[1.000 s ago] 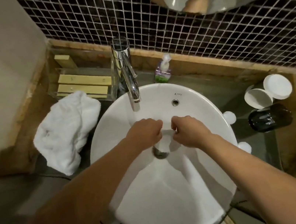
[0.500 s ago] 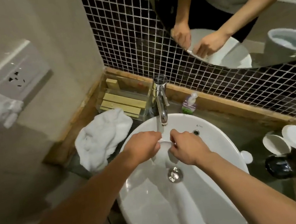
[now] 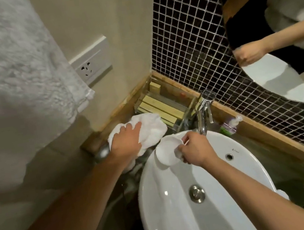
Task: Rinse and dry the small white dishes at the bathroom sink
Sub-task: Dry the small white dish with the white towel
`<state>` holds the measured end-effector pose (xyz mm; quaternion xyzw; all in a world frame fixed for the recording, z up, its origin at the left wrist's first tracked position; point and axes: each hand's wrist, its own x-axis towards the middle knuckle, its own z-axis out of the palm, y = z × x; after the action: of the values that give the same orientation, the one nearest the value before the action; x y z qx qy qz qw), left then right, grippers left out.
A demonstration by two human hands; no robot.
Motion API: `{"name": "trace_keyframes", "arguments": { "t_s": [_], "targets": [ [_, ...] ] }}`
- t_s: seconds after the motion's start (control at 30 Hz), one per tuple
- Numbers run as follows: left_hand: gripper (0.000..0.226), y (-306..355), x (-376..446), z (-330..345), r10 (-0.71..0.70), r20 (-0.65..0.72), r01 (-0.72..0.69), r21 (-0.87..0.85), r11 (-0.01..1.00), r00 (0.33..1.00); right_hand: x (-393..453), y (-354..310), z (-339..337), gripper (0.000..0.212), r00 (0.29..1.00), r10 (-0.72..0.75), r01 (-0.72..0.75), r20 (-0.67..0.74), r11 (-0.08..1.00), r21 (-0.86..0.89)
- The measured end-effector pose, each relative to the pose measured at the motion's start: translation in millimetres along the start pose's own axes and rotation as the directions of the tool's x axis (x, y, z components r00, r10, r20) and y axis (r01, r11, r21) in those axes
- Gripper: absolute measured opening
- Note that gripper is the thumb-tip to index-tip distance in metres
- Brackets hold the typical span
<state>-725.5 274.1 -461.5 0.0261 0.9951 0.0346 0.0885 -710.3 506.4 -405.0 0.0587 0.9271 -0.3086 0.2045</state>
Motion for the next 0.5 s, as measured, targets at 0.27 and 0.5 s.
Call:
{"name": "trace_keyframes", "arguments": {
  "t_s": [0.27, 0.5],
  "targets": [
    [0.038, 15, -7, -17, 0.143, -0.332, -0.248, -0.303, 0.92, 0.933, 15, -14, -2, 0.017, 0.995, 0.091, -0.088, -0.029, 0.99, 0.111],
    [0.017, 49, -24, -26, 0.354, -0.674, -0.543, -0.083, 0.836, 0.648, 17, -21, -2, 0.016, 0.99, 0.129, -0.116, -0.051, 0.971, 0.207]
  ]
}}
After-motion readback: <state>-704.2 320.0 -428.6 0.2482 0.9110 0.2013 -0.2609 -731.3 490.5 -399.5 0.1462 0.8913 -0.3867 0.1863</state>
